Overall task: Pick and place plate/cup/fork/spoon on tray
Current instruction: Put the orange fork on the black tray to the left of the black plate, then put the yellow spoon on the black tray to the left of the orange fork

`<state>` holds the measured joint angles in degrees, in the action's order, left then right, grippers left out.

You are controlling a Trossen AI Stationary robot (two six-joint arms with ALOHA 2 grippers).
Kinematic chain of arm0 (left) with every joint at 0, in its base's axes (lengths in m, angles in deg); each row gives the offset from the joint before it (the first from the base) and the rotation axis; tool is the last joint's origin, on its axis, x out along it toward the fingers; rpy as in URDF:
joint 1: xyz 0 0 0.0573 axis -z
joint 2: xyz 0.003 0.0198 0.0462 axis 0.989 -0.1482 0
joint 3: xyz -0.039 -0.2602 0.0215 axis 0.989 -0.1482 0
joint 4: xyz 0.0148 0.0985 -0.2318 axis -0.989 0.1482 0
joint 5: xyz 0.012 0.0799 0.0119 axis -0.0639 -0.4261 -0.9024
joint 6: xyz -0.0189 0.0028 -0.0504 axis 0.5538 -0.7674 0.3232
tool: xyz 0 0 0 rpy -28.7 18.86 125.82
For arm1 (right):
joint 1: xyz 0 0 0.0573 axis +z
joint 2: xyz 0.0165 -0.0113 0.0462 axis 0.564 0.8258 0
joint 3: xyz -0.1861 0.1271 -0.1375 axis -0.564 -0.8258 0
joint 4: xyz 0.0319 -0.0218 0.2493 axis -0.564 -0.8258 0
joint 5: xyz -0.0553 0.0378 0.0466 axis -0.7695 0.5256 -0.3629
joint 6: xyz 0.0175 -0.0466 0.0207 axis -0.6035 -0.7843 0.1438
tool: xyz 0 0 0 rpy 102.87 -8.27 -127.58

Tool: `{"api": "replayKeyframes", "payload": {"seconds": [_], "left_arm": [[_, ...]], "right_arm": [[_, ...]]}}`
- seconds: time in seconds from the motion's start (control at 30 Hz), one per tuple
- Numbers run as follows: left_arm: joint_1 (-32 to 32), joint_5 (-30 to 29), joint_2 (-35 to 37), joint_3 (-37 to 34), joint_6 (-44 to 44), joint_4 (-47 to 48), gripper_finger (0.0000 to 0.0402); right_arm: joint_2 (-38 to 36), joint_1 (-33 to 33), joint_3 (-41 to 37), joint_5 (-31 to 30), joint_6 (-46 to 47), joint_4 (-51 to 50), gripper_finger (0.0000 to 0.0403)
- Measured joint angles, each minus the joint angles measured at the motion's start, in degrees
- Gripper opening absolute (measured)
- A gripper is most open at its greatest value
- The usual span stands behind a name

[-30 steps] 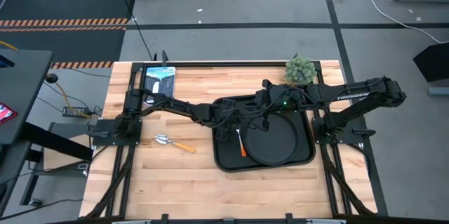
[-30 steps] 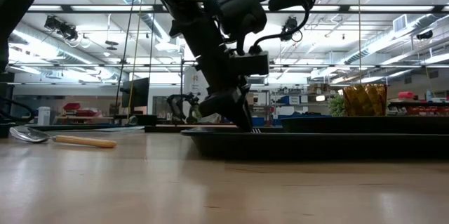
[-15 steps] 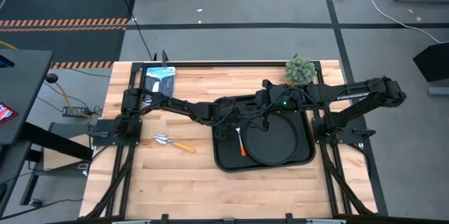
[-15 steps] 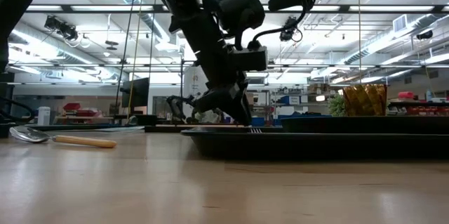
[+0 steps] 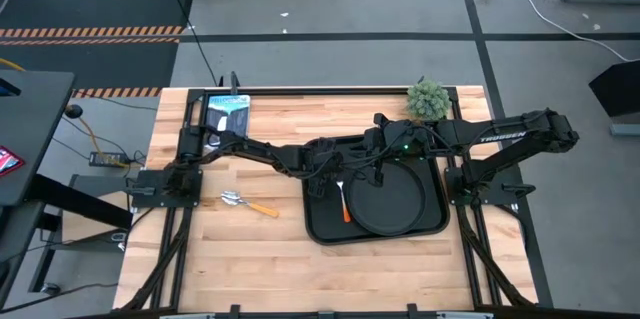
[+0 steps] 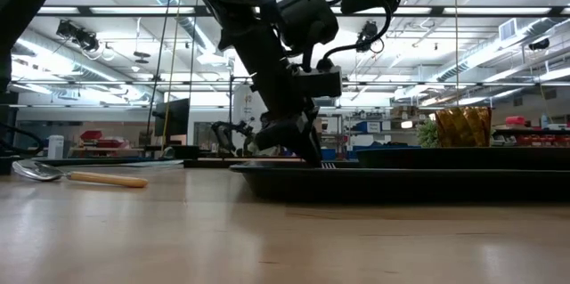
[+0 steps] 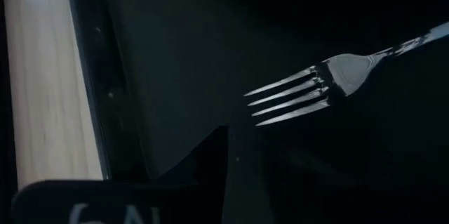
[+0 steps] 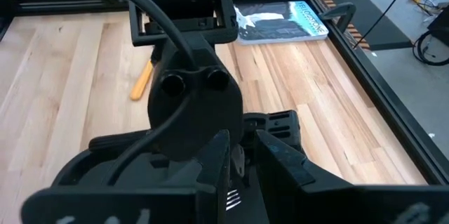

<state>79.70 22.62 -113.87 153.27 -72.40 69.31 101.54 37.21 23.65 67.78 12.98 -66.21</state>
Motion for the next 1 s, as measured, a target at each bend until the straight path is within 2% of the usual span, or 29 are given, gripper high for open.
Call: {"api": "replayKeyframes", "payload": {"seconds": [0.13,0.2,0.3,0.57,0.7,0.8,1.0], "left_arm": [[0.20,-2.19,0.48,-0.01,-1.44,2.74,0.0089],[0.65,-5.14,2.11,0.00,-1.38,6.68,0.0089],[0.87,-4.76,4.95,2.35,2.04,15.32,0.0086],[1.33,13.85,7.98,11.63,24.86,42.55,0.0080],[3.90,16.76,8.01,12.62,33.37,51.04,0.0080],[7.07,13.91,8.04,12.47,38.47,52.77,0.0080],[14.74,0.27,8.19,12.42,49.09,53.33,0.0080]], "right_arm": [[0.00,0.00,0.00,0.00,0.02,-0.22,0.0075],[0.00,0.00,0.00,0.00,0.02,-0.33,0.0075],[0.00,0.00,0.00,0.00,0.00,-0.26,0.0075],[0.00,-0.44,0.00,-0.52,-0.47,1.33,0.0075],[0.02,0.01,0.00,-0.66,-1.50,1.15,0.0075],[0.02,0.56,0.00,-0.66,-2.01,1.38,0.0075],[0.02,2.63,0.00,-0.68,-3.71,2.25,0.0075]]}}
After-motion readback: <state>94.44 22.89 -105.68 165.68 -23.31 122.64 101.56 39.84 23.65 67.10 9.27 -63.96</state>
